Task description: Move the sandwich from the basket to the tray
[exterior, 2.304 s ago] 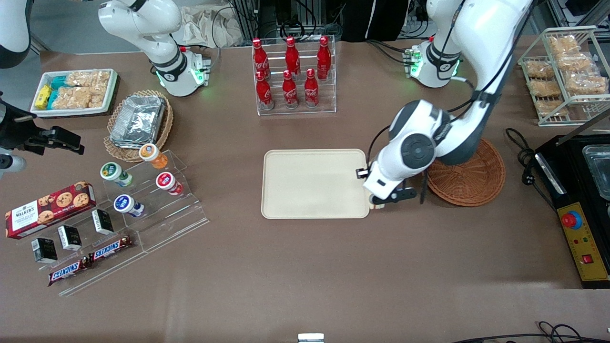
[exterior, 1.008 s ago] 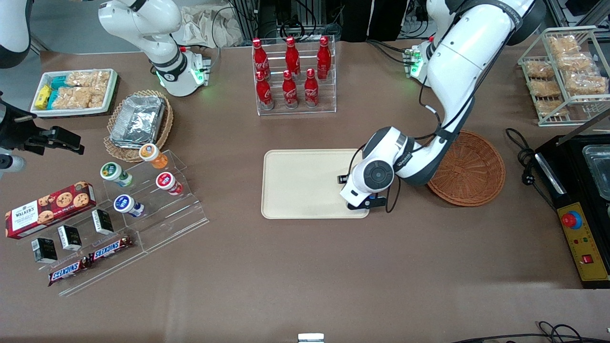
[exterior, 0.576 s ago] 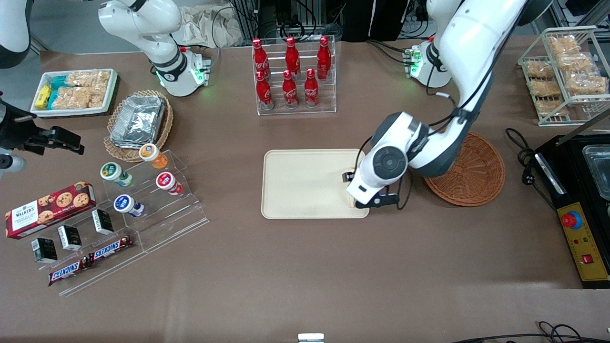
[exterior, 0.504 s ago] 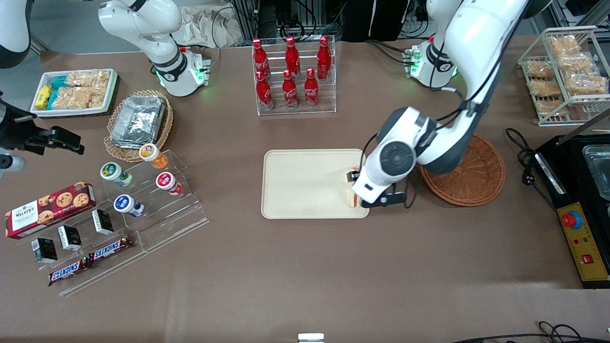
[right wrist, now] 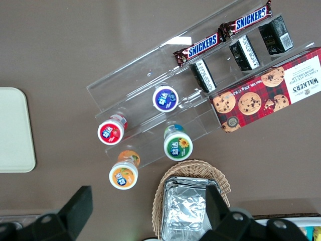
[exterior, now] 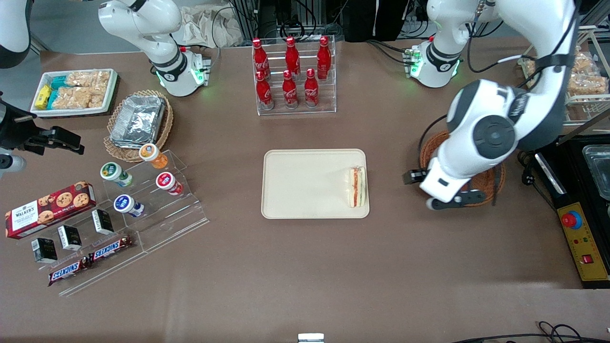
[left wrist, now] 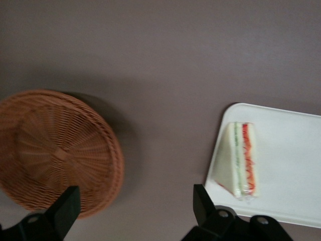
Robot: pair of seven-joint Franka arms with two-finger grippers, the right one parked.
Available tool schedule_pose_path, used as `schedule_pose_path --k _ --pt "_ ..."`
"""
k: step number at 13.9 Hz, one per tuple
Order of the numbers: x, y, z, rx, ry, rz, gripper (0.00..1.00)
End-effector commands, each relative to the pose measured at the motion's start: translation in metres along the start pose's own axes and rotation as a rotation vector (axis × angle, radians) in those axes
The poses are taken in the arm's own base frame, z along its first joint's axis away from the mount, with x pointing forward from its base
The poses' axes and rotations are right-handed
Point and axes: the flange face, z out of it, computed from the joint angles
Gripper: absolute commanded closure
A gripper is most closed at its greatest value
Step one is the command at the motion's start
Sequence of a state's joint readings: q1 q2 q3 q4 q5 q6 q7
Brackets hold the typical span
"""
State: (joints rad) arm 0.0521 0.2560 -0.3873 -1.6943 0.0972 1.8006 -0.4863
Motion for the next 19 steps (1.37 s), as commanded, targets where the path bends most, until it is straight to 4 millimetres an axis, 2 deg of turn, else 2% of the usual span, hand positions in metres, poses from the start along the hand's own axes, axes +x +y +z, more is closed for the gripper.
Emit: schedule_pose_path --k 1,2,3,5,6,8,12,14,19 --pt "-0.004 -0.046 -0.03 0.065 0.055 0.078 0.0" --pt "-0.001 -0.071 -0.041 0.07 0.071 0.091 0.0" --pt "-0.003 -0.082 -0.052 0.076 0.082 0.134 0.0" --pt "-0.004 -0.116 -0.069 0.074 0.089 0.162 0.0" --pt "-0.006 -0.124 -0.08 0.067 0.105 0.185 0.0" --pt "-0.009 -0.155 -0.099 0.012 0.116 0.149 0.0" --pt "-0.021 -0.17 -0.14 -0.024 0.105 0.188 0.0" --pt "-0.022 -0.171 -0.145 -0.025 0.093 0.189 0.0" --pt "-0.023 -0.169 -0.145 -0.025 0.085 0.188 0.0"
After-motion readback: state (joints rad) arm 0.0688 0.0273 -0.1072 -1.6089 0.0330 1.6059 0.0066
